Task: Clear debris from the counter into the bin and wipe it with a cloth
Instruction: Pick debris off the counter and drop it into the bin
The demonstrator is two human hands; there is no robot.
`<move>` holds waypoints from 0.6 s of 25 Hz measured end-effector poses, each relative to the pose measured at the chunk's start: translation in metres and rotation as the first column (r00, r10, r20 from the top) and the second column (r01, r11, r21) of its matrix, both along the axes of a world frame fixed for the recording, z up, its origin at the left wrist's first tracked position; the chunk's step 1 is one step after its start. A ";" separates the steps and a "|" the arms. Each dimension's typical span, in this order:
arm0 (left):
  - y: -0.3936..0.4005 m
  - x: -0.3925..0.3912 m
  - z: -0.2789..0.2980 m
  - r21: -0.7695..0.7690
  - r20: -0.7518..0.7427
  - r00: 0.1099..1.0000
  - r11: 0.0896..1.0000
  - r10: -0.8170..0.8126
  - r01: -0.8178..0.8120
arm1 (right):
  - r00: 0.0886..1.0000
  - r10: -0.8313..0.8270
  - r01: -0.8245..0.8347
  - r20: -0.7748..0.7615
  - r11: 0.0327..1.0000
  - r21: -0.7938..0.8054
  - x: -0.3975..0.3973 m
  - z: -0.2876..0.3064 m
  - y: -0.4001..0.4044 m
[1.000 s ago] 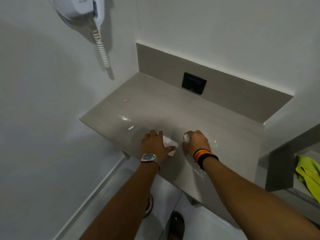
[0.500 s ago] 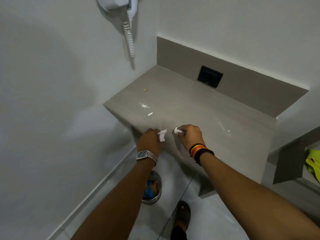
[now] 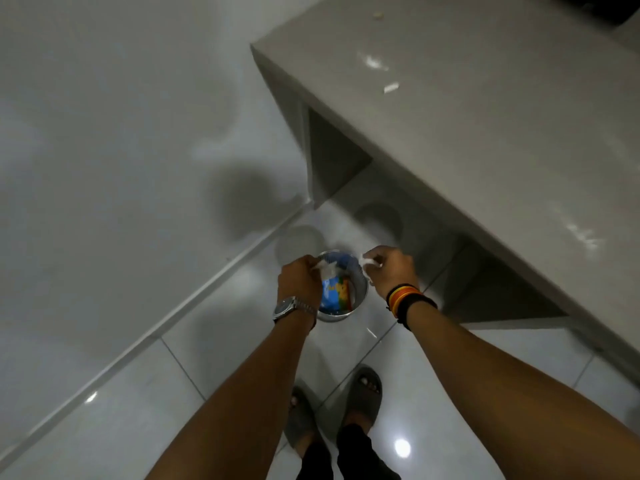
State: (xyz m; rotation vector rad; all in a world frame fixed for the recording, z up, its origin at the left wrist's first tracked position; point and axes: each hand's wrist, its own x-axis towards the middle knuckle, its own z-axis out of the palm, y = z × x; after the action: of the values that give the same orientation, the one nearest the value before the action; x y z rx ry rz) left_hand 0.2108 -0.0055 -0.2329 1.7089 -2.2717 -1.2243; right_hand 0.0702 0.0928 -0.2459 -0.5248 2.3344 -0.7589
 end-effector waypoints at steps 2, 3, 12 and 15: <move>0.001 -0.009 -0.052 0.019 0.025 1.000 1.000 0.000 0.000 | 1.000 -0.008 0.008 0.000 1.000 0.025 0.003 -0.052 0.000; 0.001 -0.014 -0.077 0.019 0.040 0.999 1.000 -0.022 0.021 | 1.000 0.004 -0.003 -0.019 0.999 0.041 0.005 -0.073 -0.003; 0.013 0.013 -0.175 -0.142 0.248 0.860 0.861 -0.447 0.489 | 0.844 0.466 -0.402 -0.267 0.878 0.262 0.044 -0.138 -0.003; -0.001 0.035 -0.119 -0.395 0.290 0.841 0.744 -0.456 0.539 | 0.717 0.521 -0.462 -0.462 0.853 0.244 0.051 -0.073 0.000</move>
State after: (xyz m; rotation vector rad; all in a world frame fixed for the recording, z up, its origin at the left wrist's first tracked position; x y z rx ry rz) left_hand 0.2461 -0.0064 -0.3517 1.0990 -2.9414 -0.4794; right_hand 0.1216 0.0931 -0.3191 -1.3812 2.4952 -0.2349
